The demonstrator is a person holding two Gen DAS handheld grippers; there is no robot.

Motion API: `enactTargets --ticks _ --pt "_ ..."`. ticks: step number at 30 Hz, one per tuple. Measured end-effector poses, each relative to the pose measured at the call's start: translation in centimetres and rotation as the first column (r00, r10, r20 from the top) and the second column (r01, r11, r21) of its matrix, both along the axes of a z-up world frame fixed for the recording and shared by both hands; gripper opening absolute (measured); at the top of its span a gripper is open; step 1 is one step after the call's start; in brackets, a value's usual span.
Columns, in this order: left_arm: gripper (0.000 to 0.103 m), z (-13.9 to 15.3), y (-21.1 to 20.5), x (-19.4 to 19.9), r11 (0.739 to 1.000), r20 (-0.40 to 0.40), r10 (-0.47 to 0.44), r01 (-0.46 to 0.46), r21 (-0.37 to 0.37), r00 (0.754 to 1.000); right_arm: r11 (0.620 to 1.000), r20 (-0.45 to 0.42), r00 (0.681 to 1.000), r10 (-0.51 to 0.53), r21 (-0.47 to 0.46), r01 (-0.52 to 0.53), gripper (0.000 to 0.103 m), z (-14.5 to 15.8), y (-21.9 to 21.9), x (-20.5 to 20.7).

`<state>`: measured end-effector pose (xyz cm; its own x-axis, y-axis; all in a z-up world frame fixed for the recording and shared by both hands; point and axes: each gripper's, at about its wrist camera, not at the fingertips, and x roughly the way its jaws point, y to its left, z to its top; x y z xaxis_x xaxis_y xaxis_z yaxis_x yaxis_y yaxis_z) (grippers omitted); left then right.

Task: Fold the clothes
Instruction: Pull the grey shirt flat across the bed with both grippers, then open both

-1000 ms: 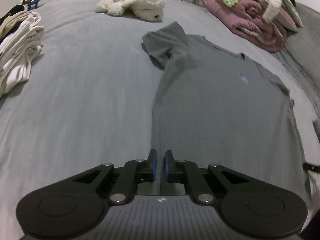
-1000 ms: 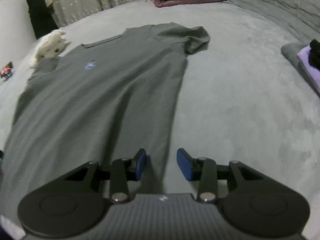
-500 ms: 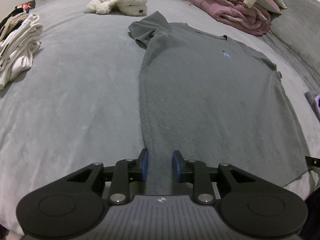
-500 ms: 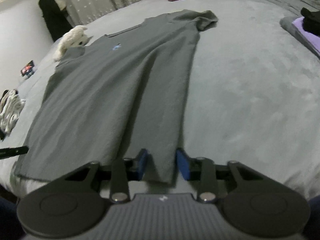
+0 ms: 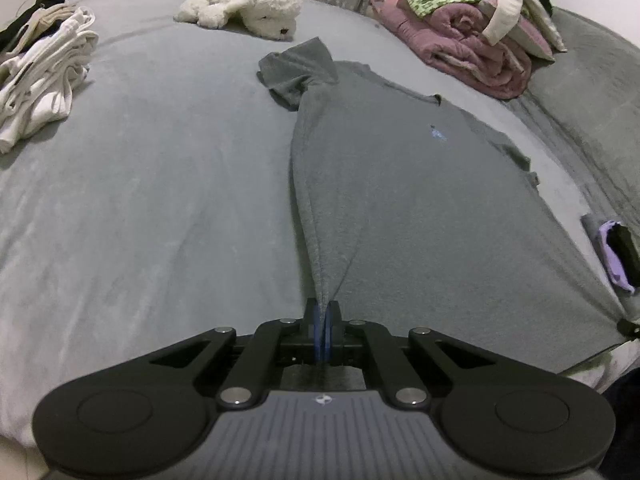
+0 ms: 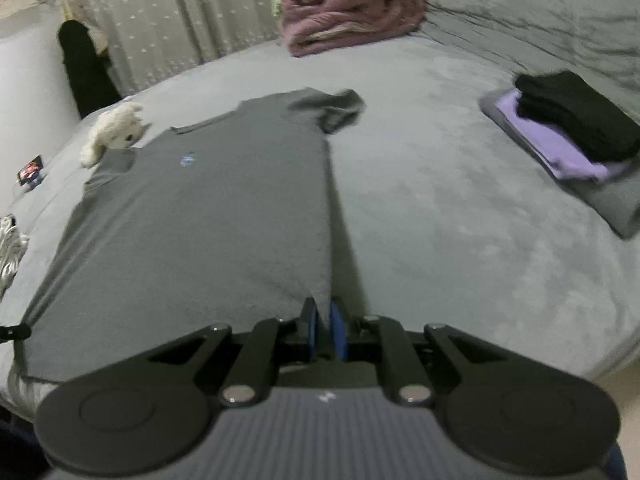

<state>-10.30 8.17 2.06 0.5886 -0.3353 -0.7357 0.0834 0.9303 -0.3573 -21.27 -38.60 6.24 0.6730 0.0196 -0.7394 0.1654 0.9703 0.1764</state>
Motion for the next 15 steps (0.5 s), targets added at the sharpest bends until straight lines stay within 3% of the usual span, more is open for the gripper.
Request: enactTargets --ticks 5,12,15 --pt "0.001 0.4 0.7 -0.7 1.000 0.008 0.011 -0.010 -0.023 1.000 0.999 -0.026 1.000 -0.007 -0.032 0.007 0.009 -0.3 -0.6 -0.3" --pt "0.002 -1.2 -1.4 -0.3 0.988 -0.017 -0.025 0.027 0.155 1.000 0.997 -0.064 0.998 -0.025 -0.079 0.020 0.009 -1.1 -0.9 -0.1" --pt "0.009 -1.4 -1.2 0.2 0.990 -0.035 -0.029 0.034 0.140 0.999 0.994 -0.081 0.996 -0.034 -0.103 0.025 0.011 -1.7 -0.5 0.5"
